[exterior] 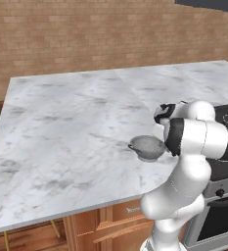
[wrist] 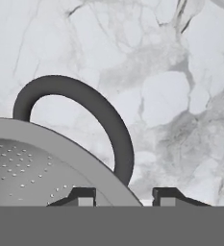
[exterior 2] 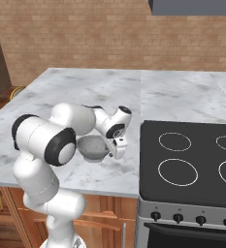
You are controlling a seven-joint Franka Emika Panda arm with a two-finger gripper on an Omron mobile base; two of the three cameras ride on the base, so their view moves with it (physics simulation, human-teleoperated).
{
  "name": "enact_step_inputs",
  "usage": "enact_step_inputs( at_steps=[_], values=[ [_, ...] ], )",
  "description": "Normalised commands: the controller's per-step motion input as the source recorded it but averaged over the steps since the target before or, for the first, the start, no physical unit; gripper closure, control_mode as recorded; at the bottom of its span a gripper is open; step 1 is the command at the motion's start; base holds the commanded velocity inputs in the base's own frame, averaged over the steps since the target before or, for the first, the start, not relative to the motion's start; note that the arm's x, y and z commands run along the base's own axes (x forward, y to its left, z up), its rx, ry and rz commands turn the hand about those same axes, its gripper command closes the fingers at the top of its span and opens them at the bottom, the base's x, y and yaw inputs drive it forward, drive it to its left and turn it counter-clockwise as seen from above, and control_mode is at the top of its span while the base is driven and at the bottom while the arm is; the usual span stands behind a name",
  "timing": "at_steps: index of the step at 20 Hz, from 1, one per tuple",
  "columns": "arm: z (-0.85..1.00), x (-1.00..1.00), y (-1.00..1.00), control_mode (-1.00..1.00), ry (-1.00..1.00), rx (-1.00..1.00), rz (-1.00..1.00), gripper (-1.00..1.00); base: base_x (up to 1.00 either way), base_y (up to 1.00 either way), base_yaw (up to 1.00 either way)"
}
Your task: Pick the bowl and colander and place them in the sink. Then turn on the water.
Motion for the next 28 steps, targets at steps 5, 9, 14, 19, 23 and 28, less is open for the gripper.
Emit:
enact_step_inputs(
  at_steps=[5,9,14,19,23,28],
  values=[
    [0.27,-0.08,0.28,-1.0,-0.13,0.0,-0.04,1.0,0.0,0.0,0.0],
    [0.39,-0.04,0.3,-1.0,-0.17,0.0,-0.06,1.0,0.0,0.0,0.0],
    [0.44,-0.03,0.27,-1.0,-0.18,0.0,-0.06,1.0,0.0,0.0,0.0],
    [0.53,-0.02,0.2,-1.0,-0.2,0.0,-0.05,1.0,0.0,0.0,0.0],
    [0.62,-0.41,0.06,-1.0,-0.25,0.0,-0.02,1.0,0.0,0.0,0.0],
    [0.88,-0.77,0.0,-1.0,-0.21,0.0,0.0,1.0,0.0,0.0,0.0]
  ],
)
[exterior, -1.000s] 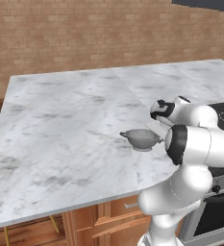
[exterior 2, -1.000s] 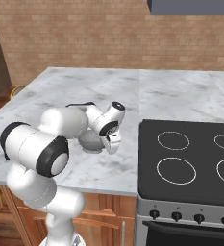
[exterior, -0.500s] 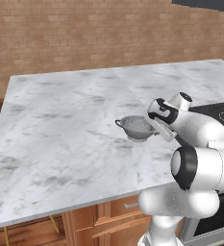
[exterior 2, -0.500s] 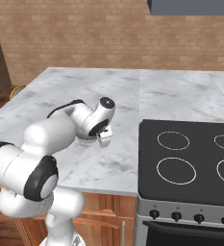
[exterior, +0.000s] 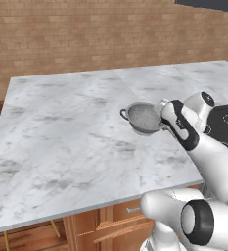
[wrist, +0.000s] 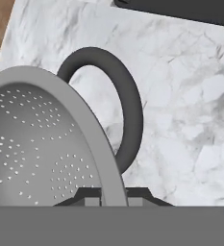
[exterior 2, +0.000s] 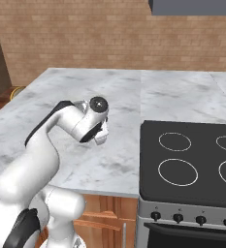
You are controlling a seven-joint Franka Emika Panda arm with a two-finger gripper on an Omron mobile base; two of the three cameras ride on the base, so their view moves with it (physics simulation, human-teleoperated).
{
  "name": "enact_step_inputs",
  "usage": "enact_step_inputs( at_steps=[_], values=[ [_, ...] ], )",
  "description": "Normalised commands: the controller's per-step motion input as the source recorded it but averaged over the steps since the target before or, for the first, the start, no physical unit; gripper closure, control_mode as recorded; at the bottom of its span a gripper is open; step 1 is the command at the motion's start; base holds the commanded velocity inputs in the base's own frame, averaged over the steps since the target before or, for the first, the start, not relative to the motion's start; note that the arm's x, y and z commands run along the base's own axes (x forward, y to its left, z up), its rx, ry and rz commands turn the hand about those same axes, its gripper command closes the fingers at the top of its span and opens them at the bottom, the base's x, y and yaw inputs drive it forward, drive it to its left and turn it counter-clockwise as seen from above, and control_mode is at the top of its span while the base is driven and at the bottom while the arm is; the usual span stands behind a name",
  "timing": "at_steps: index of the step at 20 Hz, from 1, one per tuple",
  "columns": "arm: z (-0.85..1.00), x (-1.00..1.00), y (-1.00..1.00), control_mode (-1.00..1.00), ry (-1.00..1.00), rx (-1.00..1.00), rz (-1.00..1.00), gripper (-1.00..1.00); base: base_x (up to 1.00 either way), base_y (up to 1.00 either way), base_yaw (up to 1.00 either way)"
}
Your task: Pick the bowl and colander and place them in the sink. Then turn on the water.
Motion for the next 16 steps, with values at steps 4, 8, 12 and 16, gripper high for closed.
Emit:
enact_step_inputs(
  at_steps=[4,8,12,16],
  values=[
    [0.65,-0.78,0.0,-1.0,-0.07,0.0,0.0,1.0,0.0,0.0,0.0],
    [0.51,-0.62,0.0,-1.0,0.0,0.0,0.0,1.0,0.0,0.0,0.0],
    [0.42,-0.51,0.0,-1.0,0.0,0.0,0.0,1.0,0.0,0.0,0.0],
    [0.42,-0.41,0.0,-1.0,0.0,0.0,0.0,1.0,0.0,0.0,0.0]
  ],
)
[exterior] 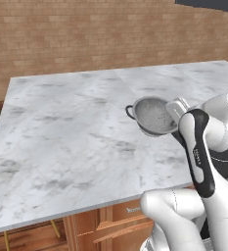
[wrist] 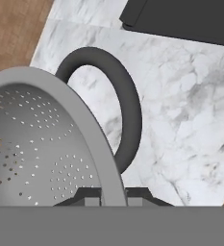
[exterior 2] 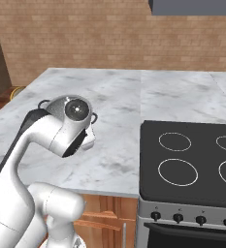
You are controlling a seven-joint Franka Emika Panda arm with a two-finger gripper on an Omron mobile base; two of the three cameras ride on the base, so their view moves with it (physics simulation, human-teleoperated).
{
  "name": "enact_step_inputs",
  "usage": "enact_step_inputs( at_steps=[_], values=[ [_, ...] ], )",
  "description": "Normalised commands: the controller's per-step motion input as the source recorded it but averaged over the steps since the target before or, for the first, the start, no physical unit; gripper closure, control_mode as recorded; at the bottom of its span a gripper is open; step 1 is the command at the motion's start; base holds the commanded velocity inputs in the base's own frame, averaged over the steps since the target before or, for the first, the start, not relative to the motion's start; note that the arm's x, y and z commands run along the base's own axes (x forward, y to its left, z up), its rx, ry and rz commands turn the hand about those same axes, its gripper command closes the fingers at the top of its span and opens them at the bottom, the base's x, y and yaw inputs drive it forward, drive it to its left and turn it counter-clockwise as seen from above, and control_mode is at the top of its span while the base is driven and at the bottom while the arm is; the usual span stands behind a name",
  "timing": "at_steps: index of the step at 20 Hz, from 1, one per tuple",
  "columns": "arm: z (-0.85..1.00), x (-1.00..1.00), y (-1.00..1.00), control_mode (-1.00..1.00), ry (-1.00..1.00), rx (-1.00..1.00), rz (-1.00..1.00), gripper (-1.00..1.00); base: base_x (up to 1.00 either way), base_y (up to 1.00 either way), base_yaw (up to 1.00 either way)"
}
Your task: Pick the bowl and colander and place them in the sink. Then turn on the water.
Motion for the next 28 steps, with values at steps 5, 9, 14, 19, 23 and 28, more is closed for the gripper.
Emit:
enact_step_inputs(
  at_steps=[5,9,14,19,23,28],
  values=[
    [0.38,-0.29,0.0,-1.0,0.0,0.0,0.0,1.0,0.0,0.0,0.0],
    [0.12,-0.26,0.0,-1.0,0.01,0.0,0.0,1.0,0.0,0.0,0.0],
    [0.05,-0.25,0.0,-1.0,0.04,0.0,0.0,1.0,0.0,0.0,0.0],
    [0.0,-0.15,0.0,1.0,0.04,0.0,0.0,1.0,-0.17,-0.01,0.0],
    [0.0,0.0,0.0,1.0,0.0,0.0,0.0,1.0,-0.53,-0.11,-0.01],
    [0.0,0.0,0.0,1.0,0.0,0.0,0.0,1.0,-0.62,-0.21,-0.04]
  ],
)
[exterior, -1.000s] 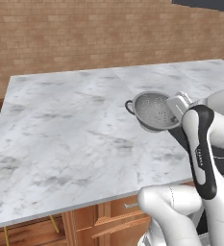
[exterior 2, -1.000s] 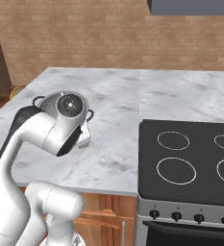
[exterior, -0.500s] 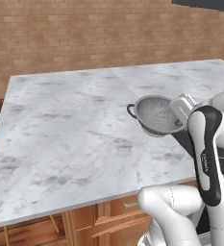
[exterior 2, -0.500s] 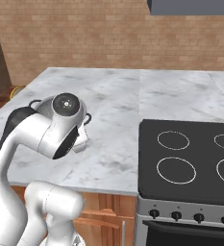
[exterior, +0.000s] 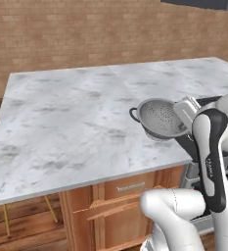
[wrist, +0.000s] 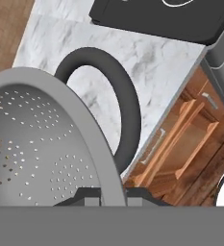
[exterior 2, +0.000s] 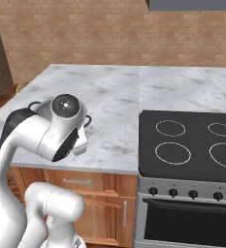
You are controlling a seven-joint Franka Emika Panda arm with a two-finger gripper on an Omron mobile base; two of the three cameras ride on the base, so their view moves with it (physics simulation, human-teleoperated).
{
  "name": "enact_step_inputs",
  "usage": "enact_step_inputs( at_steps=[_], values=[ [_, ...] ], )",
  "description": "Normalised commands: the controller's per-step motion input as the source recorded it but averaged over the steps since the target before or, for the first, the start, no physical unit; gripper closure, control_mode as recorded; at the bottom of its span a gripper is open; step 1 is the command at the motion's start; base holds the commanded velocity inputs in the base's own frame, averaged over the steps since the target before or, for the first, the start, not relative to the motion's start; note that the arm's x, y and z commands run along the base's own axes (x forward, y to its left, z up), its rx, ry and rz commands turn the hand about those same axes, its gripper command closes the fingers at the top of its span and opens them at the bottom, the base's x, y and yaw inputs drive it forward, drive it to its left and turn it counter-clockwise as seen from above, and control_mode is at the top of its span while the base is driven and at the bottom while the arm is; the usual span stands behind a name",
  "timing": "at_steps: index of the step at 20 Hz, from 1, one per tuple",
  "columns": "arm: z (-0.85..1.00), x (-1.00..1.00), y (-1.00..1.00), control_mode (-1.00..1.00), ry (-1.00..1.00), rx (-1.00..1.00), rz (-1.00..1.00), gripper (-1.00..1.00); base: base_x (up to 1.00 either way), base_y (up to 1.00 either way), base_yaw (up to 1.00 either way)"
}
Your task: Pick the bowl and colander and place them in the sink. Then turn on the water.
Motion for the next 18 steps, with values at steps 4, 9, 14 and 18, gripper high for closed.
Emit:
enact_step_inputs(
  at_steps=[4,9,14,18],
  values=[
    [0.0,0.0,0.0,1.0,0.0,0.0,0.0,1.0,-0.55,-0.31,-0.13],
    [0.0,0.0,0.0,1.0,0.0,0.0,0.0,1.0,-0.13,-0.48,-0.3],
    [0.0,0.0,0.0,1.0,0.0,0.0,0.0,1.0,-0.01,-0.47,-0.35],
    [0.0,0.0,0.0,1.0,0.0,0.0,0.0,1.0,0.0,-0.48,-0.36]
  ],
)
